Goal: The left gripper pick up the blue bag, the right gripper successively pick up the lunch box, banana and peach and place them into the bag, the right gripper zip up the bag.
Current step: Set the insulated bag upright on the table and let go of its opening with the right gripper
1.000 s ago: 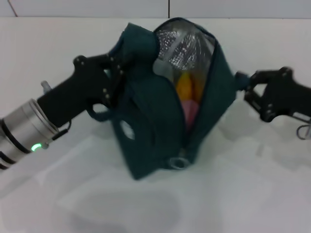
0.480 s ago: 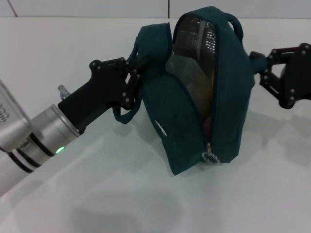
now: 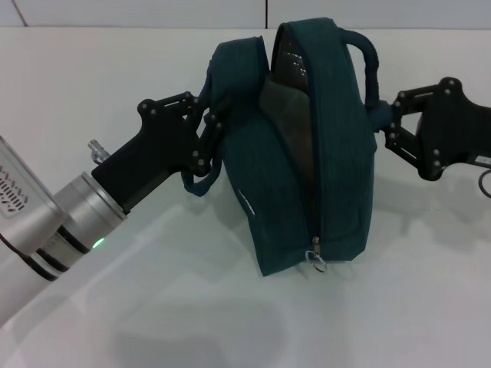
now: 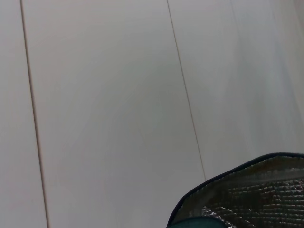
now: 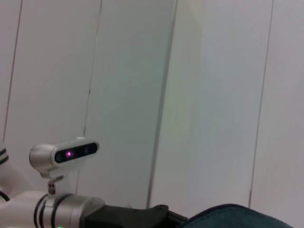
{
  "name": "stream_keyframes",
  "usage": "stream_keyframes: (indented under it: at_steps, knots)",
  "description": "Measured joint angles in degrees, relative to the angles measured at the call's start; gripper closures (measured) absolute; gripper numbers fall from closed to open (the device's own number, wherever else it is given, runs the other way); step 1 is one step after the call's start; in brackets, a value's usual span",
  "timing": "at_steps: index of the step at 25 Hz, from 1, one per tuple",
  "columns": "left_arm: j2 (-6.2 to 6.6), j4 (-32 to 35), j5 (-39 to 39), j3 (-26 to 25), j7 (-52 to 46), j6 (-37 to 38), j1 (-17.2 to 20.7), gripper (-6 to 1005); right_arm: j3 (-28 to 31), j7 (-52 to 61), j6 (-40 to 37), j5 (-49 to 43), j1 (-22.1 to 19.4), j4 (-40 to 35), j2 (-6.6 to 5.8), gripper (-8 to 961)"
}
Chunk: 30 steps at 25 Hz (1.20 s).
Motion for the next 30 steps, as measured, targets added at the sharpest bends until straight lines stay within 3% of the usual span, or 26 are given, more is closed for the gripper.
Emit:
stream_keyframes:
  at_steps: [3,7,14,18,25,30]
  knots:
    - [0.0,0.14,0.15,0.16,0.07,0.54,-0.15,931,0.02,3.51,0.21,-1.74,0.47,-1.47,-0.01,850]
    - [0.0,-0.16,1.25,0.45,0.04,3.12,-0.02,796,0.06,5.52,0.36,-3.83,0.84,-1.41,-0.1,820]
    - [0.0,-0.21,2.12,0.52,0.07,3.68,0.01,748,0.08,5.61,-0.66,-4.71,-1.18,-2.21,-0.19,712]
    - [0.0,-0.21,2.7,0.53,-0.24,3.64,-0.4,748,0.82,5.63,-0.91,-4.83,-1.74,-3.09,-1.12,627]
    - [0.0,-0.21,2.95,0.53,-0.31,3.22,-0.81,748,2.65,6.06,-1.52,-5.89,-3.09,-4.27,-2.56,600]
    - [0.0,-0.88,2.97,0.53,-0.4,3.25,-1.12,748,8.2,9.99,-2.03,-13.29,-3.2,-6.99,-2.98,520]
